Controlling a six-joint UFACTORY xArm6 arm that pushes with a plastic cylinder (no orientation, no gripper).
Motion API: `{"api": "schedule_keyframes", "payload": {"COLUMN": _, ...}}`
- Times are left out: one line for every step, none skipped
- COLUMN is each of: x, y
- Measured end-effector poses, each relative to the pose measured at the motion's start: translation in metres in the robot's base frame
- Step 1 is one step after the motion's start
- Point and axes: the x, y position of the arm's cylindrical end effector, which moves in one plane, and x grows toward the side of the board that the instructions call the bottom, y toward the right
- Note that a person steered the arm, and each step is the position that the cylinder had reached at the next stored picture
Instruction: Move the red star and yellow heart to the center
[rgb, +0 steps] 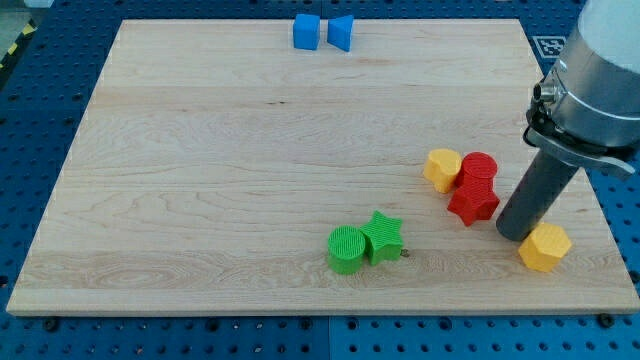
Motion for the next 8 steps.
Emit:
{"api": "schedule_keyframes", "payload": {"x": 0.011, "y": 0.000}}
{"api": "schedule_keyframes", "payload": {"x": 0.017, "y": 0.001}}
{"api": "schedule_keyframes", "payload": {"x": 0.019, "y": -0.001}}
{"api": "schedule_keyframes", "payload": {"x": 0.004, "y": -0.008}}
{"api": "schedule_keyframes", "payload": {"x": -0.006, "y": -0.025}}
{"api": "schedule_keyframes", "payload": {"x": -0.019, "y": -0.037}}
{"api": "schedule_keyframes", "payload": {"x": -0.033, "y": -0.037}}
{"api": "schedule_keyframes", "payload": {"x": -0.040, "y": -0.037}}
